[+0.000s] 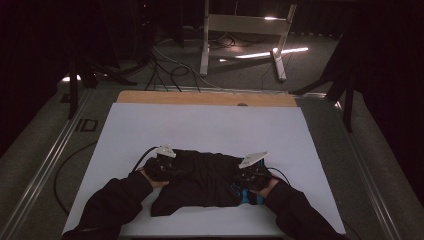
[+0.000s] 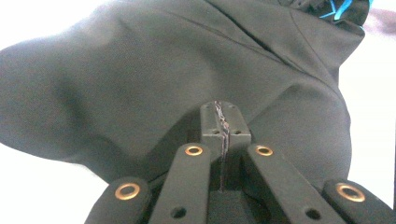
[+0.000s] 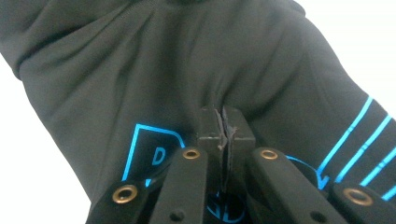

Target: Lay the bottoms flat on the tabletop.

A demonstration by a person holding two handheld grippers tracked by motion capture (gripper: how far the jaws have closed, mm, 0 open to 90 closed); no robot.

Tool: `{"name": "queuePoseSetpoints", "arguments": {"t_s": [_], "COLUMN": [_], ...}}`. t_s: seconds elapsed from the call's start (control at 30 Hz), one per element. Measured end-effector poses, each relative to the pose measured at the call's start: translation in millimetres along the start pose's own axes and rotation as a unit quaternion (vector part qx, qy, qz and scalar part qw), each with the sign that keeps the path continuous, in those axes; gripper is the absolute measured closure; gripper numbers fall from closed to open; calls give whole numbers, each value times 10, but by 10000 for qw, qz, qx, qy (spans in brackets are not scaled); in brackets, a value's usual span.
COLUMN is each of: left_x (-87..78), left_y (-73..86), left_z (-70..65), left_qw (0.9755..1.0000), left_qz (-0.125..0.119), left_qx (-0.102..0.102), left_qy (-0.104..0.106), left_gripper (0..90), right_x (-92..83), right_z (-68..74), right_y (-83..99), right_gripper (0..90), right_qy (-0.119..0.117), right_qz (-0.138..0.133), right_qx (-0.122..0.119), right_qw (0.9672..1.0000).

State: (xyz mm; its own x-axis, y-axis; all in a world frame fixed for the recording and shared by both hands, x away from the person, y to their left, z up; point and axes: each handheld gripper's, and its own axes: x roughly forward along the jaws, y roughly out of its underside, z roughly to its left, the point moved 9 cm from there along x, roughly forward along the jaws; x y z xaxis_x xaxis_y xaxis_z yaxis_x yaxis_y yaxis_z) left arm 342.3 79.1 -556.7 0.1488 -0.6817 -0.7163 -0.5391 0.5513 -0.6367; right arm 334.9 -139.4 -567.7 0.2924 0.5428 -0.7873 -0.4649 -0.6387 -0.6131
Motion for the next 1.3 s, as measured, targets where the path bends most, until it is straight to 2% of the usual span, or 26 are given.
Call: {"name": "queuePoseSetpoints", "arguments": {"t_s": [0.07, 0.1, 0.13, 0.17, 0.2, 0.23, 0.27, 0.3, 0.33, 0.37, 0.4, 0.47, 0.53, 0.57, 0.63, 0.73, 0.77, 0.83, 0.9, 0.93, 1.03, 1.07, 1.17, 1.3], "left_x": [-34, -34, -76, -99, -99, -130, -160, -160, -165, -165, -142, -79, -5, -5, 66, 87, 95, 113, 129, 129, 153, 165, 148, 87], "left_y": [-47, -47, -89, -105, -105, -119, -102, -102, -56, -41, -2, 29, 61, 61, 86, 88, 82, 73, 72, 73, 61, 52, 31, -41], "left_z": [5, 5, 33, 66, 66, 110, 209, 209, 266, 287, 303, 304, 334, 334, 392, 398, 390, 379, 369, 361, 313, 299, 295, 328], "left_qw": [9998, 9998, 9991, 9984, 9984, 9976, 9946, 9946, 9941, 9938, 9946, 9954, 9952, 9952, 9937, 9937, 9937, 9939, 9938, 9939, 9957, 9957, 9957, 9957], "left_qz": [-127, -127, -219, -263, -263, -364, -389, -389, -310, -323, -269, -169, -13, -13, 93, 111, 143, 123, 118, 152, 161, 123, 111, -69], "left_qx": [7, 7, 95, 62, 62, -67, -137, -137, -219, -283, -383, -456, -479, -479, -586, -525, -387, -336, -240, -188, -187, -178, -188, -346], "left_qy": [-127, -127, -354, -506, -506, -589, -954, -954, -1018, -1026, -925, -831, -852, -852, -951, -986, -1039, -1042, -1082, -1074, -897, -901, -904, -860], "left_gripper": [900, 900, 900, 900, 900, 900, 865, 587, 587, 521, 480, 469, 439, 438, 412, 413, 415, 423, 508, 583, 763, 815, 845, 850], "right_x": [-43, -72, -102, -124, -124, -142, -155, -155, -159, -156, -150, -141, -134, -133, -133, -132, -131, -130, -121, -116, -115, -116, -119, -145], "right_z": [-3, -20, -32, -44, -44, -54, -63, -63, -61, -55, -53, -56, -67, -70, -68, -70, -74, -75, -75, -73, -70, -75, -87, -147], "right_y": [-43, -73, -98, -122, -122, -137, -149, -149, -150, -147, -148, -148, -157, -162, -167, -169, -168, -169, -167, -165, -164, -165, -172, -218], "right_gripper": [890, 890, 891, 891, 891, 891, 891, 891, 891, 891, 891, 891, 892, 891, 891, 891, 891, 891, 891, 891, 891, 892, 892, 894], "right_qy": [52, 97, 151, 175, 175, 193, 225, 225, 241, 247, 262, 247, 283, 291, 304, 302, 301, 296, 299, 296, 303, 309, 299, 362], "right_qz": [-103, -187, -241, -301, -301, -335, -375, -375, -375, -362, -362, -340, -352, -357, -346, -365, -365, -372, -374, -369, -361, -366, -388, -466], "right_qx": [-10, -20, -32, -50, -50, -70, -63, -63, -79, -80, -88, -80, -72, -78, -105, -96, -100, -95, -97, -103, -122, -118, -65, -30], "right_qw": [9999, 9998, 9996, 9994, 9994, 9992, 9990, 9990, 9990, 9990, 9990, 9991, 9990, 9989, 9989, 9988, 9988, 9988, 9988, 9988, 9988, 9988, 9988, 9983]}}
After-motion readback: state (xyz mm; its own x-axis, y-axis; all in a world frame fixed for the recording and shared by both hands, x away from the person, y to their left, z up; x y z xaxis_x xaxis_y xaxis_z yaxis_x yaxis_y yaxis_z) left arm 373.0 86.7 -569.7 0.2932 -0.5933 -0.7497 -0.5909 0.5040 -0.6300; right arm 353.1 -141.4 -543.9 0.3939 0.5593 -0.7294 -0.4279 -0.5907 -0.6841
